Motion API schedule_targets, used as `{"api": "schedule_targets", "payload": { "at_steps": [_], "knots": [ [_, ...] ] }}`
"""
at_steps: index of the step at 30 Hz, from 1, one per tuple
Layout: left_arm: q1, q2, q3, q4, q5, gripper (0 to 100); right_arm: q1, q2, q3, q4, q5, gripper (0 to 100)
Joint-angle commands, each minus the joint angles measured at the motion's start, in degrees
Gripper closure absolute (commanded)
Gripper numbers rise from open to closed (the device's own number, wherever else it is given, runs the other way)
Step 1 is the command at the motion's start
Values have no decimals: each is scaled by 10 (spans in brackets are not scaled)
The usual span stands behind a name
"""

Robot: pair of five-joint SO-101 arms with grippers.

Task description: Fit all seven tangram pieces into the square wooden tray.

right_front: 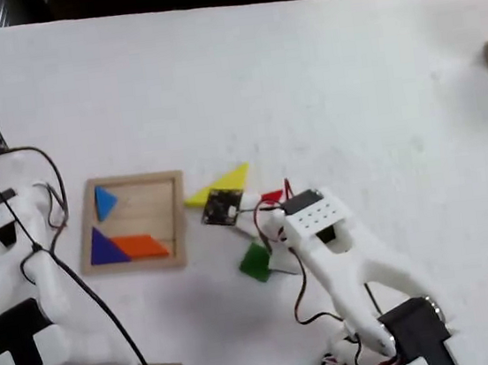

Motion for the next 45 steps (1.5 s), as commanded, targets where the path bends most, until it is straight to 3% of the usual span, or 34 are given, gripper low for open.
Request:
{"api": "schedule_targets", "payload": {
  "at_steps": [1,14,20,24,32,37,45],
  "knots": [
    [7,-24,-2,-9,-4,972,7,-7,-18,7,-34,978],
    [3,-24,-3,-11,1,972,4,-160,-84,36,-211,978],
    [0,-24,-3,-12,1,972,-39,-155,-151,38,-311,978],
    [-22,-26,-8,-12,8,972,-90,-125,-171,24,-324,978],
    [-126,-24,-21,-42,244,976,-180,-35,-177,-140,-323,977],
    [-185,9,-58,-47,247,976,-210,15,-194,-218,-323,978],
    [-366,86,-340,150,98,976,-212,73,-259,-205,-319,974]
  ]
}}
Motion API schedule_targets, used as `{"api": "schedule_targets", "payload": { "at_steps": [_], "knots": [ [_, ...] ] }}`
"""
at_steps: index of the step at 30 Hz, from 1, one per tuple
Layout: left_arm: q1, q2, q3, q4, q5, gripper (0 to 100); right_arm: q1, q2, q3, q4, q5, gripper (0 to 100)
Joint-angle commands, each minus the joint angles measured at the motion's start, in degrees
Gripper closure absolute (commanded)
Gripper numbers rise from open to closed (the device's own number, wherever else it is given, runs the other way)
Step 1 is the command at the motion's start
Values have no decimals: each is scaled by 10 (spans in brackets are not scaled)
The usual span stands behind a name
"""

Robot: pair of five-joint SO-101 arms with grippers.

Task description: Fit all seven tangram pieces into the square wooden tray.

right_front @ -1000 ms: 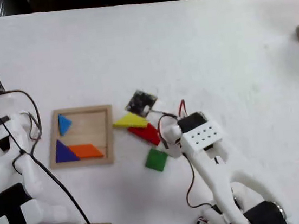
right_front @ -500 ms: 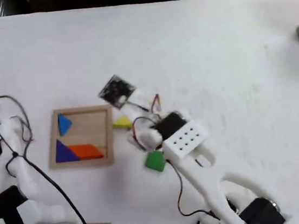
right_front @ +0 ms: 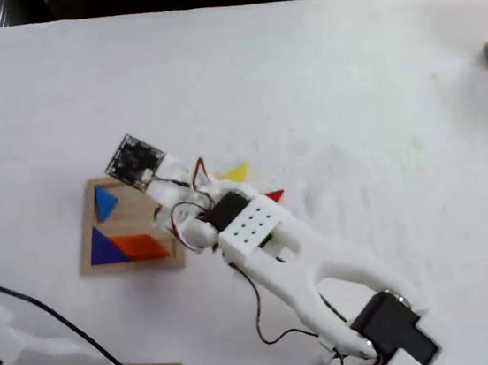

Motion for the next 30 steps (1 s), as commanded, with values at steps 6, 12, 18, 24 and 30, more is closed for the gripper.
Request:
{"api": "schedule_targets", "payload": {
  "at_steps": [6,12,18,24,30],
  "knots": [
    [-123,58,-231,114,-124,976,-21,80,-98,-11,36,974],
    [-125,60,-220,112,-188,976,-40,215,-215,-8,37,974],
    [-127,59,-219,72,-191,976,-40,328,-330,13,38,972],
    [-123,58,-221,69,-188,976,-47,375,-409,103,57,834],
    [-104,9,-218,107,-187,973,-44,349,-450,195,56,819]
  ]
}}
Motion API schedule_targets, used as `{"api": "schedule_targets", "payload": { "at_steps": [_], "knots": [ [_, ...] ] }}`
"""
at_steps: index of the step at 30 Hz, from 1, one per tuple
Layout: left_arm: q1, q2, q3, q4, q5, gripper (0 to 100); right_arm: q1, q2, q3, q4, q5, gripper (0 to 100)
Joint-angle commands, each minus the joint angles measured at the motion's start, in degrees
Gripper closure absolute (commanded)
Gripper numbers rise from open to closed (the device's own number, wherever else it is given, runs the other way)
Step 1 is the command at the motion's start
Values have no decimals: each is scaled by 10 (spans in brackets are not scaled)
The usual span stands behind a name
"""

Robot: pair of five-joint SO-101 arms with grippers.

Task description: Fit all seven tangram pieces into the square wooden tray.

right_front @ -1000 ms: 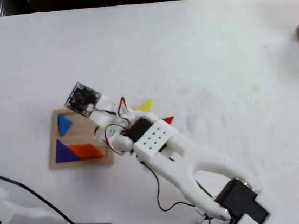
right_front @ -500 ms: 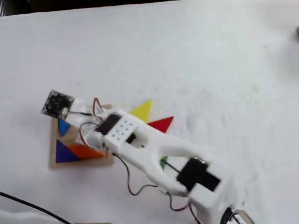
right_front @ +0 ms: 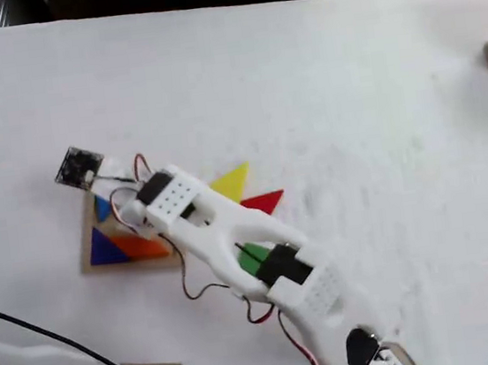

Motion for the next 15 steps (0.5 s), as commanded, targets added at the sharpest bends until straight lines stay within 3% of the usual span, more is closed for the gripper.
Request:
{"api": "schedule_targets", "payload": {
  "at_steps": [1,10,15],
  "knots": [
    [21,-64,-23,22,-2,973,-1,-52,-49,76,11,819],
    [109,-170,-21,120,-4,973,82,-258,-65,326,15,827],
    [192,-204,-21,185,-3,973,158,-322,4,377,15,988]
  ]
}}
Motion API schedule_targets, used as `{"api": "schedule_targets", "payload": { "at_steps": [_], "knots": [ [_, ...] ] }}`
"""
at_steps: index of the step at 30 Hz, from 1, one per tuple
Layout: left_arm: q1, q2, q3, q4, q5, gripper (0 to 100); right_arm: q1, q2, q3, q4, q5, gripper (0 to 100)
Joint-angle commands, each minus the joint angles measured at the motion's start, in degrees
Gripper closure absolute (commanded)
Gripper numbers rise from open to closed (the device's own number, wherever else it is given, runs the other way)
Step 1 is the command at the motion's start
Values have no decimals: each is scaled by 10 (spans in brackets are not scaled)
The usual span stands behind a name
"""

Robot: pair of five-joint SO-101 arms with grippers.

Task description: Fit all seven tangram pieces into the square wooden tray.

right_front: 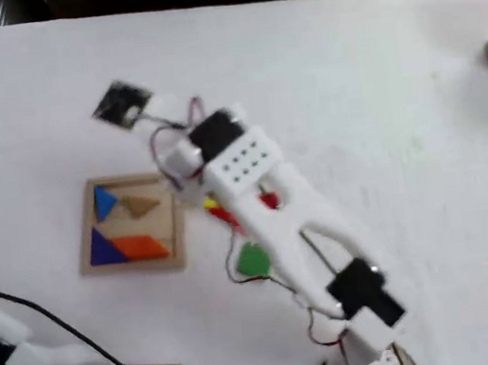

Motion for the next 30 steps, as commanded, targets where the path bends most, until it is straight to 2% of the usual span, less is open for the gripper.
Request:
{"api": "schedule_targets", "payload": {
  "at_steps": [1,8,14,17,20,24,28,30],
  "knots": [
    [67,-47,-21,40,-4,973,55,-62,60,12,10,966],
    [171,-101,-21,88,-3,973,145,-195,279,-73,6,981],
    [250,-116,-19,127,-3,973,189,-337,505,-165,5,981],
    [288,-122,18,122,-3,973,223,-383,600,-211,11,981],
    [331,-122,72,97,-3,973,255,-416,679,-250,11,981],
    [391,-123,164,22,-3,976,291,-449,745,-257,12,981],
    [462,-123,251,-60,1,976,314,-465,795,-268,81,981],
    [495,-123,287,-97,33,976,322,-463,816,-302,96,981]
  ]
}}
